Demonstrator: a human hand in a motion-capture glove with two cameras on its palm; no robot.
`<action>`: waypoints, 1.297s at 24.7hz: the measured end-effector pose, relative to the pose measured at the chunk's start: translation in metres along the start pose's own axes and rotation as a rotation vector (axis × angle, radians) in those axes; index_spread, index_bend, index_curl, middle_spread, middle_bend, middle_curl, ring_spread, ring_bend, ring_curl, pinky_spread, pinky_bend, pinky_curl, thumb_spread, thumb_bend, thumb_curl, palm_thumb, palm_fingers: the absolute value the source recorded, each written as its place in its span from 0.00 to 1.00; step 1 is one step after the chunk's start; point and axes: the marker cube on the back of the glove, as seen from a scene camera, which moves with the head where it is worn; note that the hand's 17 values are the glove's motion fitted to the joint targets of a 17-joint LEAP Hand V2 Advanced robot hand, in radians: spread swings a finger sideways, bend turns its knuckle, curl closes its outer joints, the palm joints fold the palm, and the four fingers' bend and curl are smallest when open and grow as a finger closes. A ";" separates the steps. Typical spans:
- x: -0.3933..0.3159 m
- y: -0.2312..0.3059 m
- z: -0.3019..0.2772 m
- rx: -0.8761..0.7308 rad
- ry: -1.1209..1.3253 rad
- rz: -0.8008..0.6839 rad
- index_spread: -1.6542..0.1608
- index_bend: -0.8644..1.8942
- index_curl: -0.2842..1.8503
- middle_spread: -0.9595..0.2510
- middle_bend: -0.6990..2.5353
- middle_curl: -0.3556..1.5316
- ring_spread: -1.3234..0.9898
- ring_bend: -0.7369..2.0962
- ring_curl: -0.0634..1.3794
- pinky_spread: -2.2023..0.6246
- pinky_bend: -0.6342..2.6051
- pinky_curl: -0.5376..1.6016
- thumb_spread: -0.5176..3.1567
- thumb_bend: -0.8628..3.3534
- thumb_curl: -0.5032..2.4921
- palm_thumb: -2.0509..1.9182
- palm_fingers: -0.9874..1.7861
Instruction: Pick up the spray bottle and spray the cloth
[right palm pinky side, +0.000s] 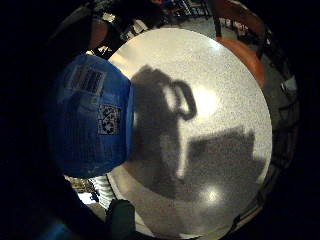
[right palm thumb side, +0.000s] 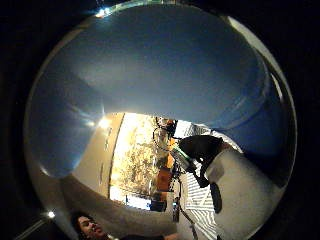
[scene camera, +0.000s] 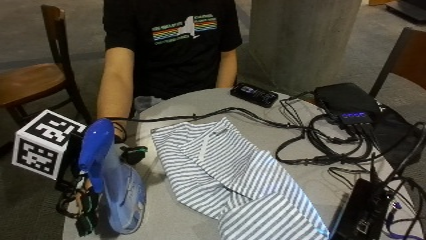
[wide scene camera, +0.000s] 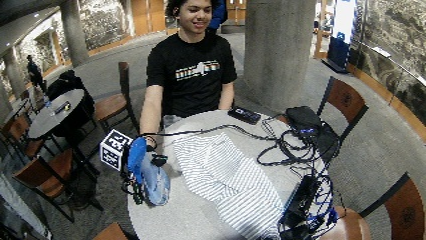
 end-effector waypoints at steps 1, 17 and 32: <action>0.000 -0.001 0.000 -0.001 0.001 0.002 0.73 0.36 0.22 0.83 0.29 0.40 0.58 0.38 0.27 0.86 0.41 0.40 0.40 0.19 0.28 0.68 0.52; -0.003 -0.003 0.009 -0.038 -0.154 0.004 0.75 0.47 0.29 0.81 0.26 0.36 0.57 0.36 0.24 0.87 0.38 0.38 0.40 0.22 0.30 0.73 0.63; -0.067 0.047 -0.015 -0.196 -0.133 -0.230 0.79 0.41 0.32 0.76 0.29 0.40 0.56 0.36 0.27 0.86 0.36 0.38 0.32 0.22 0.35 0.78 0.74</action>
